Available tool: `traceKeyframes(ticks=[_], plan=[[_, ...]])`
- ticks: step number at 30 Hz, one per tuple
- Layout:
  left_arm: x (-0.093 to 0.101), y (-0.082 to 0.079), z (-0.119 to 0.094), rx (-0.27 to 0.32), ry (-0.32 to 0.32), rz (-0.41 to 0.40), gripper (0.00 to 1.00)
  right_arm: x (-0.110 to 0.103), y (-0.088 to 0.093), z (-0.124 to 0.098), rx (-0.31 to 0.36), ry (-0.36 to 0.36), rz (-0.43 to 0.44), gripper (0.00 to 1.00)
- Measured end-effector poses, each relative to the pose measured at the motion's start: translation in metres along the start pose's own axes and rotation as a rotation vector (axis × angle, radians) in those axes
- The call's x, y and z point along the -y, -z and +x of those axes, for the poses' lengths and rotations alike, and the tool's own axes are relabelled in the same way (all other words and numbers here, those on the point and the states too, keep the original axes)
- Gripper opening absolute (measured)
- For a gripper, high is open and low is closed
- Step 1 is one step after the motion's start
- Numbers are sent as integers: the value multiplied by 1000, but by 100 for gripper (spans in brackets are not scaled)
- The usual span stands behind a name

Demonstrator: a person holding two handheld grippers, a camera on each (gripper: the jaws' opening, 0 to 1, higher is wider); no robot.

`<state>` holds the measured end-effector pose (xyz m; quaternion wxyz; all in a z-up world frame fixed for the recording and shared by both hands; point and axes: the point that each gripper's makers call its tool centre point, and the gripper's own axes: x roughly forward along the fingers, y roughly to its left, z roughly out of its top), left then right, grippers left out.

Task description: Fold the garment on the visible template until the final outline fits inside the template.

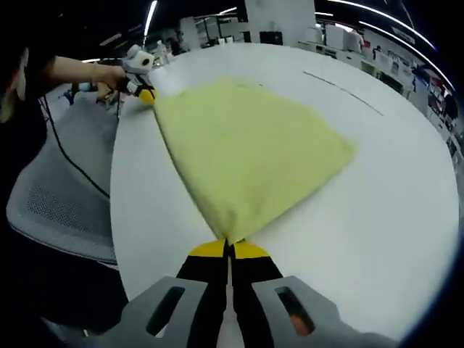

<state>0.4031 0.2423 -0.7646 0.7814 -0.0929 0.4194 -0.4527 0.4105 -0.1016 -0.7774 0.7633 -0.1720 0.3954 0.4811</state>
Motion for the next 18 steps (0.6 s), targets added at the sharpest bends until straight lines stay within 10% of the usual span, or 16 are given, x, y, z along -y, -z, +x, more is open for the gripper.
traceKeyframes(ticks=[13,18], plan=[[0,-2,-2,-23,-61,-85,0,1,-1,-3,11,49,22,2],[-13,0,-15,-28,-174,-107,9,1,7,-13,9,86,63,1]])
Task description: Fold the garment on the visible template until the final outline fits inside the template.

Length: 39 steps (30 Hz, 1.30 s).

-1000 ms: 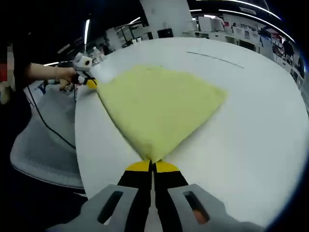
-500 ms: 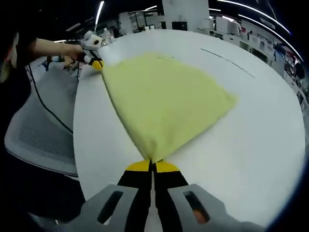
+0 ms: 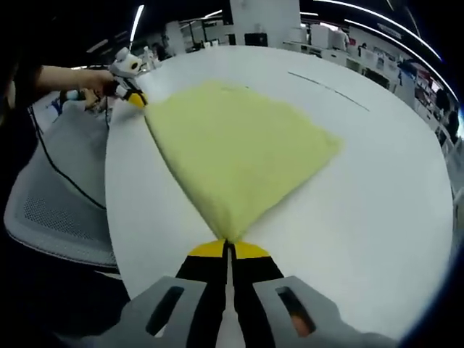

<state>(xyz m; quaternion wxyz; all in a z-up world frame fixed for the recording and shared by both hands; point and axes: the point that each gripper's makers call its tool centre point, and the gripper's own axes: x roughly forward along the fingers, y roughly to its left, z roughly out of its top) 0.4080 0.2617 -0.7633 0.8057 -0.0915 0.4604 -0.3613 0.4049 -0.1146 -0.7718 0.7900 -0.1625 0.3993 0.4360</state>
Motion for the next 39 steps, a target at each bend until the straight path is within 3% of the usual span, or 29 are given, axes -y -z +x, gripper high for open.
traceKeyframes(ticks=[4,8,11,13,21,27,33,37,39], plan=[[0,-5,-12,35,-39,-15,14,3,4,-13,6,39,25,1],[7,-18,-28,82,-92,-12,21,6,-5,-31,63,101,67,1],[15,-29,-39,122,-116,-33,25,5,-26,-50,168,130,152,1],[21,-35,-48,139,-126,-60,27,6,-36,-61,214,143,165,2],[53,-66,-81,185,-150,-46,39,7,-60,-93,264,183,187,13],[71,-81,-91,219,-167,-17,52,-3,-77,-106,277,192,205,29],[86,-79,-92,169,-188,57,69,-7,-97,-120,339,205,265,54],[90,-83,-93,192,-199,56,79,-6,-100,-125,331,203,294,74],[93,-83,-94,196,-204,55,84,-5,-101,-131,329,216,285,79]])
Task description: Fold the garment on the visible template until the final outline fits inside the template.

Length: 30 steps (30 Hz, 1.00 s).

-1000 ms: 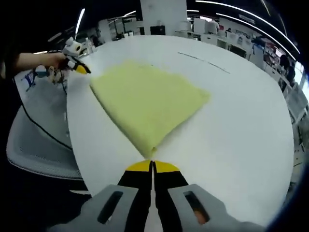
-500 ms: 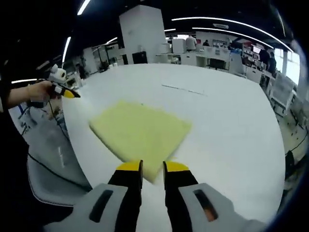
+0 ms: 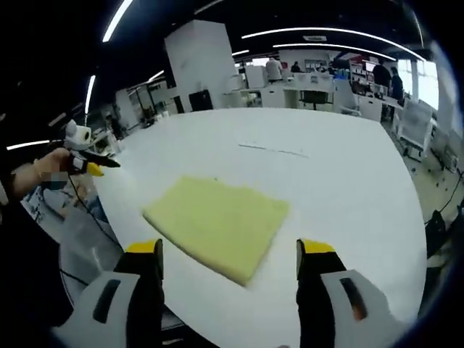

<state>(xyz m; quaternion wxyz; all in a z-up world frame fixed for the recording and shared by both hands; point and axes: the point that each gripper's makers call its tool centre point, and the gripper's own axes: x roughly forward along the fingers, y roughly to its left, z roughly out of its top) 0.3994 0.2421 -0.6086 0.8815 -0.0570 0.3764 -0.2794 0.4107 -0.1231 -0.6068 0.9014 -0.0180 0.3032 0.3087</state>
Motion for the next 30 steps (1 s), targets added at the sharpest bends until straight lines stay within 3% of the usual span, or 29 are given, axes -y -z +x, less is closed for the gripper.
traceKeyframes(ticks=[6,10,13,17,20,27,30], plan=[[1,-5,-12,24,-67,-5,99,0,-20,-12,102,0,57,99],[4,-15,-22,89,-78,-28,99,-2,-21,-17,114,-10,40,100],[5,-12,-28,86,-90,-55,99,-1,-14,-22,89,17,-4,100],[8,-9,-35,70,-117,-23,99,-4,-8,-29,102,11,24,100],[12,-14,-40,93,-128,-17,99,-2,-5,-34,101,20,40,100],[28,-36,-49,177,-122,0,99,3,-25,-49,164,50,58,100],[14,-23,-45,117,-176,45,99,2,-25,-49,155,50,44,100]])
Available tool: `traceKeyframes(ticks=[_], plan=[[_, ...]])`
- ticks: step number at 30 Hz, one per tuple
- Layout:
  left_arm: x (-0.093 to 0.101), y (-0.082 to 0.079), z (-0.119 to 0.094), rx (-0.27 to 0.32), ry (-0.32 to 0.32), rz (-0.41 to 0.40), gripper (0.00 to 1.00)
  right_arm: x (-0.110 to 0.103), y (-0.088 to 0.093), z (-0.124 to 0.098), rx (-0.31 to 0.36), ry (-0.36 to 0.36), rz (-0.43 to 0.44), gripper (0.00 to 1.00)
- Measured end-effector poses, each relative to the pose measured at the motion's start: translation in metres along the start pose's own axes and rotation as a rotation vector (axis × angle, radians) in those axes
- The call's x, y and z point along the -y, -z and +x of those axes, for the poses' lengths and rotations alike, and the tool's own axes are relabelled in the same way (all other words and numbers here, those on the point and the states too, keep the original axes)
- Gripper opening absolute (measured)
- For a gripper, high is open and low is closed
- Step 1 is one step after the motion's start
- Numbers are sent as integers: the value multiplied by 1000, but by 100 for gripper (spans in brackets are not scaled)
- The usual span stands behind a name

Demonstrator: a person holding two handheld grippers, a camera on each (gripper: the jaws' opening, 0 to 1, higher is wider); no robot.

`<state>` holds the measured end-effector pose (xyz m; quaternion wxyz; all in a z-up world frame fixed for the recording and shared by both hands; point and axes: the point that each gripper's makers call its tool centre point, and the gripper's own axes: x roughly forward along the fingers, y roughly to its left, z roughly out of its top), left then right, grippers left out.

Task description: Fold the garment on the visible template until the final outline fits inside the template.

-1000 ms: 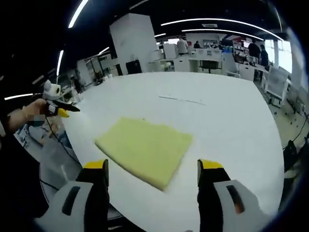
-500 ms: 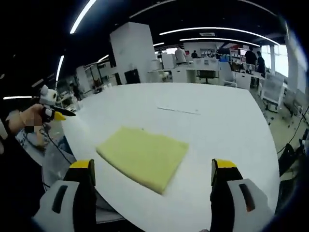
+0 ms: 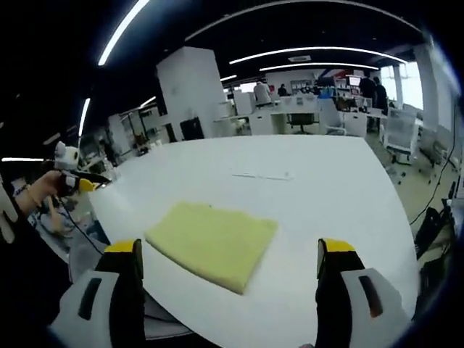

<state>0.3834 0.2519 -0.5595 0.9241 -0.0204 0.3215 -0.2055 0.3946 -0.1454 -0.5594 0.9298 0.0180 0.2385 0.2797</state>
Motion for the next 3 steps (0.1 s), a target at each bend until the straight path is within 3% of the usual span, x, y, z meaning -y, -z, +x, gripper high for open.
traceKeyframes(ticks=[1,3], plan=[[-3,8,1,-28,-7,-22,99,0,1,0,-1,4,-6,100],[0,9,-1,-18,13,-32,99,0,0,0,8,8,3,100]])
